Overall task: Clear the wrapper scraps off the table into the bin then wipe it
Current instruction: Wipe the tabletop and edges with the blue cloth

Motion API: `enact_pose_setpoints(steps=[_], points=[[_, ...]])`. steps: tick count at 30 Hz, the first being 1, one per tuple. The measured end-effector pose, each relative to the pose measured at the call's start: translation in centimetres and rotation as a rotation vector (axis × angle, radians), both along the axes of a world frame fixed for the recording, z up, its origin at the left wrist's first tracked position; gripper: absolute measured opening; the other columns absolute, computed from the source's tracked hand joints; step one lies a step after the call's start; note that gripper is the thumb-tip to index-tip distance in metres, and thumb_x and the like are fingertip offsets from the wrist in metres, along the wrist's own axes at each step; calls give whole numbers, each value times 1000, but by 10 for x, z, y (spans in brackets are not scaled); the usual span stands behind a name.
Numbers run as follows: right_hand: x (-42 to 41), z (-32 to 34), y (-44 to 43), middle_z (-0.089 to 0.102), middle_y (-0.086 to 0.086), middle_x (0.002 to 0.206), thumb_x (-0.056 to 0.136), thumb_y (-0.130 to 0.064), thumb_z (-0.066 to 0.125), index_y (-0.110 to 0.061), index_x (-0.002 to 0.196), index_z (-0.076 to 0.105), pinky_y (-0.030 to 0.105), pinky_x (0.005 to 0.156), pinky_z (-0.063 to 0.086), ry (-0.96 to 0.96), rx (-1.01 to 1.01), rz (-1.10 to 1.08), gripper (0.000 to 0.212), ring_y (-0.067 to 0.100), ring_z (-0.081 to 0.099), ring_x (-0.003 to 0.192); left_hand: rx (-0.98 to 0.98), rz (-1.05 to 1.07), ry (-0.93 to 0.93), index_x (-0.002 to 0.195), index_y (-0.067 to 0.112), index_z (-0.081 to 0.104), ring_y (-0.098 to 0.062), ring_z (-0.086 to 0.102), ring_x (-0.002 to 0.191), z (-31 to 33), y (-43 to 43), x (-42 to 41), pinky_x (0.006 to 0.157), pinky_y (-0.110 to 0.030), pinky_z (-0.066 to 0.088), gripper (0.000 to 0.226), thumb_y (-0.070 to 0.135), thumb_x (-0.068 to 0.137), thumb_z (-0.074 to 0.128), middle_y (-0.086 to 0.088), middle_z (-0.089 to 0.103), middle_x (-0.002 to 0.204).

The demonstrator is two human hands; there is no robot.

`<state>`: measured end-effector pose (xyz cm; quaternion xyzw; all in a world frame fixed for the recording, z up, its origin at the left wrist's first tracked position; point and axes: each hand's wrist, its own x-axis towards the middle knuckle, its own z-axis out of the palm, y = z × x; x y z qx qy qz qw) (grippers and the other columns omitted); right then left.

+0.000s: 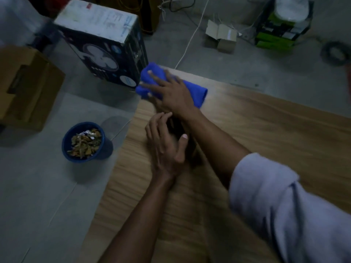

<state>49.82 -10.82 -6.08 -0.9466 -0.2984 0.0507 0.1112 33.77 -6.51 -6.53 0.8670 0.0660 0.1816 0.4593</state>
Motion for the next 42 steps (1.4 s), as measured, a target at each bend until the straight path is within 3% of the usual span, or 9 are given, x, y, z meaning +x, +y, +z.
enact_pose_setpoints(steps=[3,9,15,19,21,24,34,38,42], points=[[19,-1,-11,22,-14,167,106,-47,40,-49,152,35,43,121,20,4,42,237,47,27,12,157,-50,45,-5,131,10,56,-26,46,122,4,-1,-2,100,-49,40,58,41,83,52,-9,51,132],[28,2,11,21,-3,169,109,-48,30,-44,157,30,47,124,12,3,60,-359,48,31,14,156,-113,128,-61,125,4,60,-29,50,115,3,7,-2,99,-36,37,58,43,83,50,-12,55,124],[-73,3,-37,25,-5,168,101,-26,51,-41,152,41,45,124,19,9,171,244,54,25,18,156,-135,122,-76,113,3,58,-29,47,108,5,13,-4,94,-54,41,48,41,85,51,-13,49,116],[-95,32,-142,46,13,156,91,-4,58,-29,146,54,30,96,52,-25,707,-423,61,7,63,117,35,2,-1,115,12,57,-27,46,107,8,7,-7,91,-40,35,46,40,79,52,-8,47,118],[-80,33,-197,51,11,152,98,-23,45,-37,143,52,27,94,45,-187,538,-788,47,18,62,121,93,-30,33,116,13,57,-28,46,108,10,3,-5,91,-40,35,47,41,79,52,-7,47,118],[-66,9,-234,22,-9,168,107,-47,29,-45,153,37,69,118,15,-67,105,-1188,47,36,17,154,150,-65,72,116,15,57,-28,46,110,10,-1,-3,92,-44,38,45,42,80,52,-6,49,117],[-179,13,-172,44,3,158,96,-35,43,-20,140,61,52,120,25,215,359,33,51,29,30,151,85,-124,22,110,9,62,-31,48,105,14,-22,-28,86,-46,44,37,31,83,52,-10,56,111],[-161,43,-230,50,8,152,103,-17,46,-13,136,64,36,124,28,-3,609,-300,38,12,40,144,33,-190,52,110,12,64,-29,47,105,15,-63,-42,85,-48,46,35,31,84,51,-7,57,110],[-97,22,-242,32,-7,165,109,-40,38,-39,149,47,49,126,8,18,311,-671,41,25,18,156,55,-212,19,125,11,63,-30,49,115,5,-85,-23,99,-54,44,44,31,88,51,-6,61,124]])
